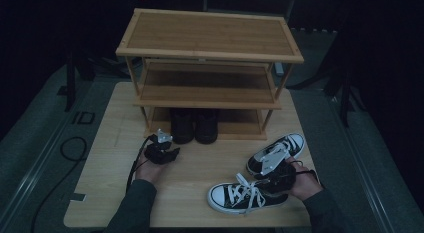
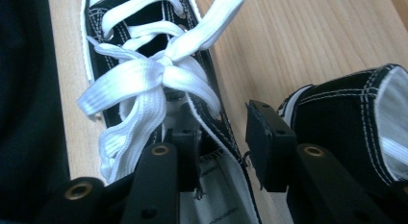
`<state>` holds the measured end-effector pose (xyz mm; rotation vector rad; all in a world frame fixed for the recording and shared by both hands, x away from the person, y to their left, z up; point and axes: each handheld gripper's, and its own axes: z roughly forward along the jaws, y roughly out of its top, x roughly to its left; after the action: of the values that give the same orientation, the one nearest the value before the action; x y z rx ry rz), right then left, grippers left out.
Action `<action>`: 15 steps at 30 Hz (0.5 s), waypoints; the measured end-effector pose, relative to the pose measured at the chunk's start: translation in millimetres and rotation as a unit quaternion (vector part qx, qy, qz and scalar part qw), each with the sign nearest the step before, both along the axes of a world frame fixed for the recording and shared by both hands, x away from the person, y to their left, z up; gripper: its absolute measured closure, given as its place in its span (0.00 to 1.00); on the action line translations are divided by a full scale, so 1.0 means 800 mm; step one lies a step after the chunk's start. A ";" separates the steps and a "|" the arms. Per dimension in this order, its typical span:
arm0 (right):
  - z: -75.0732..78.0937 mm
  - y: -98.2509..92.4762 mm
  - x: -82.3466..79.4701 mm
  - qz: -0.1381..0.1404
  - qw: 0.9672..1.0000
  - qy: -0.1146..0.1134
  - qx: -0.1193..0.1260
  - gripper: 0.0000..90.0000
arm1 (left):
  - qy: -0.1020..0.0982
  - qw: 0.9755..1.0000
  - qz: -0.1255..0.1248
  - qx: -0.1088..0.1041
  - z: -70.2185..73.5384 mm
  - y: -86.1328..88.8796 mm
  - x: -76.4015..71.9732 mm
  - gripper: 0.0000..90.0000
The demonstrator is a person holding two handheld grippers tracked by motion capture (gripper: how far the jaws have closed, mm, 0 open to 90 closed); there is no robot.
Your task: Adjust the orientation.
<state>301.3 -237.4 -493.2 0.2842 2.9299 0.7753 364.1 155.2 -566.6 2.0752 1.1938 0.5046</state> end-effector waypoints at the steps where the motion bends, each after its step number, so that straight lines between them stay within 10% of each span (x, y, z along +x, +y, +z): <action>1: 0.000 0.000 0.000 0.001 1.000 0.001 -0.001 0.75 | 0.000 1.000 0.000 0.000 0.000 0.000 0.000 0.62; 8: -0.005 0.001 0.002 -0.005 0.999 -0.014 -0.049 0.77 | -0.001 1.000 0.000 0.000 0.000 0.000 0.000 0.62; 15: -0.015 0.021 0.002 0.014 0.999 -0.012 -0.042 0.87 | -0.001 1.000 0.000 0.000 0.000 0.000 0.000 0.62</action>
<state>302.7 -221.0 -505.4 0.2251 2.9411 0.6529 363.9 155.2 -566.8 2.0737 1.1940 0.5061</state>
